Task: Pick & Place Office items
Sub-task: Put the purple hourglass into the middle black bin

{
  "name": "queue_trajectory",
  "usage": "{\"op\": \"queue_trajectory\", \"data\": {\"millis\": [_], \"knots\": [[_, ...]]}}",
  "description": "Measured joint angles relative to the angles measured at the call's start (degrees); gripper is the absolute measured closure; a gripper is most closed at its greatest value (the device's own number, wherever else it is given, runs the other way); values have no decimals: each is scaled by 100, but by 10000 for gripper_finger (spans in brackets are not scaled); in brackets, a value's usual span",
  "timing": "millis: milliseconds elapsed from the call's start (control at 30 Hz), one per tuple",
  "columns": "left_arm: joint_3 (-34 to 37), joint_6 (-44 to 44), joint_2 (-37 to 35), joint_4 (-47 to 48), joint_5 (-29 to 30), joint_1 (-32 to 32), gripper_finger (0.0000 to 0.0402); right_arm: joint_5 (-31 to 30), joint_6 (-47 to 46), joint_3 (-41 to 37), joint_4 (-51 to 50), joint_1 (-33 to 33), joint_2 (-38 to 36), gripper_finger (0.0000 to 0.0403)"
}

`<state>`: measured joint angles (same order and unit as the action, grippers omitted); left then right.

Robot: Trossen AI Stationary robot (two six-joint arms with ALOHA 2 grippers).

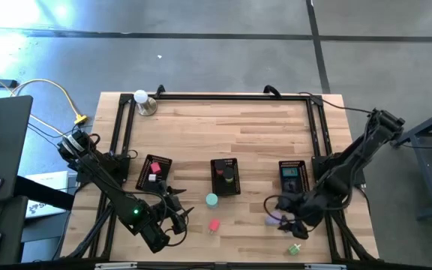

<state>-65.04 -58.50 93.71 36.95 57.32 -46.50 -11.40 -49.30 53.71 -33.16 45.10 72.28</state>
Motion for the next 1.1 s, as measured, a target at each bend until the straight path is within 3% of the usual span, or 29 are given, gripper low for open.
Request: {"op": "queue_trajectory", "data": {"millis": [400, 900, 1100], "knots": [[0, 0, 2, -13, -4, 0, 86, 103, 109, 0, -21, -9, 754, 59], [2, 2, 4, -15, -6, 0, 86, -334, 262, 0, -100, -9, 810, 59], [2, 2, 4, -15, -7, 0, 86, -249, 295, 0, -114, -9, 1109, 59]]}}
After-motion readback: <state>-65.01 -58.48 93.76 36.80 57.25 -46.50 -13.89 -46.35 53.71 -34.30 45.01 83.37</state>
